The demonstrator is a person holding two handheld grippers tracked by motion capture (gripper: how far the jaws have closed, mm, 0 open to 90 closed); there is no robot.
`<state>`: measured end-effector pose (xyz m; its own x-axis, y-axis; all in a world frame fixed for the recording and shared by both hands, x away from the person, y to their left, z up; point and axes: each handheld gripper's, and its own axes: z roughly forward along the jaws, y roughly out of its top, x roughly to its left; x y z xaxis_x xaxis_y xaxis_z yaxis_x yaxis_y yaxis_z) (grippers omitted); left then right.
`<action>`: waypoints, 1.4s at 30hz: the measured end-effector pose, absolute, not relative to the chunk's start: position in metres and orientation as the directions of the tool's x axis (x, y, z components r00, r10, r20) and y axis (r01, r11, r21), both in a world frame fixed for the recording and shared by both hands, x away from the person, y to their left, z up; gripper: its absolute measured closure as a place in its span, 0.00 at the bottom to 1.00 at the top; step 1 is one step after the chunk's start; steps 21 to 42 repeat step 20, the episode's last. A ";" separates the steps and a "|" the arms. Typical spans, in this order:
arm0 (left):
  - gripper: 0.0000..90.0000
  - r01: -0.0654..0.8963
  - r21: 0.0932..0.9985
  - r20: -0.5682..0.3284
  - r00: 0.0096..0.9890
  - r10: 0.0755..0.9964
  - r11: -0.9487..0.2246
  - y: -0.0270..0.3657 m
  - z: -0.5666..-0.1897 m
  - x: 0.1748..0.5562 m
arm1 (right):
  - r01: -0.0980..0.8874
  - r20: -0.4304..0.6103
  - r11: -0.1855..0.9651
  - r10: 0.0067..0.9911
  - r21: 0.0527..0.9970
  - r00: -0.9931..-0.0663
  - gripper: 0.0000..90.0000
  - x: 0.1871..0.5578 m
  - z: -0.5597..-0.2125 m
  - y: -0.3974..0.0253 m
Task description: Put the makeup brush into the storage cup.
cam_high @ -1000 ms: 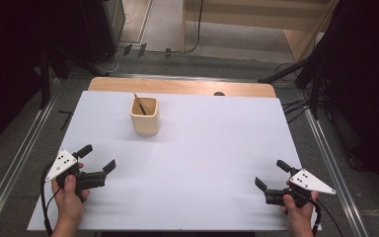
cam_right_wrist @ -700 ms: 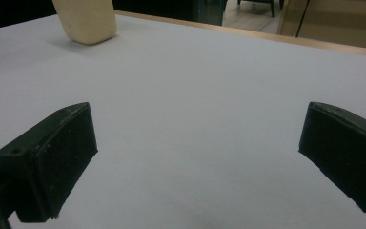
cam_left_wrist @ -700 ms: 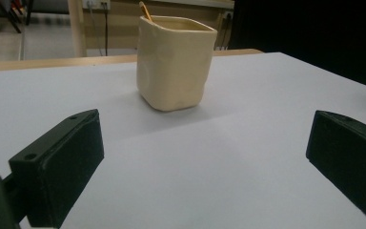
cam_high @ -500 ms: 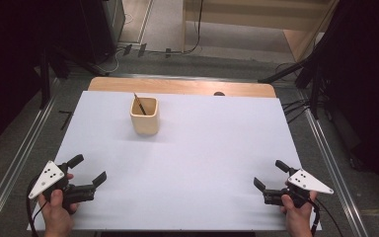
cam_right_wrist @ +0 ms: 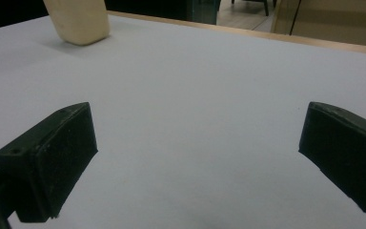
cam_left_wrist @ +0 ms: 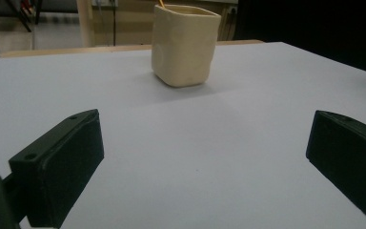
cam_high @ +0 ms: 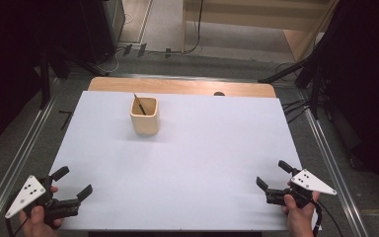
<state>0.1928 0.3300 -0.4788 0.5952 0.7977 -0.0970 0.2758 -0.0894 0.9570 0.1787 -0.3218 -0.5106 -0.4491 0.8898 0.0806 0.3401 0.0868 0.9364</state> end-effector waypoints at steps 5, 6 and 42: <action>0.00 0.278 0.958 -0.113 0.585 0.803 -0.068 0.339 -0.479 0.195 | 0.342 0.076 0.088 0.895 0.935 -0.439 0.00 0.178 -0.511 -0.324; 0.00 0.280 0.958 -0.124 0.587 0.800 -0.057 0.339 -0.480 0.196 | 0.342 0.075 0.087 0.897 0.936 -0.435 0.00 0.177 -0.511 -0.325; 0.00 0.305 0.946 -0.093 0.582 0.808 -0.111 0.328 -0.487 0.205 | 0.354 0.030 0.152 0.888 0.923 -0.459 0.00 0.173 -0.506 -0.317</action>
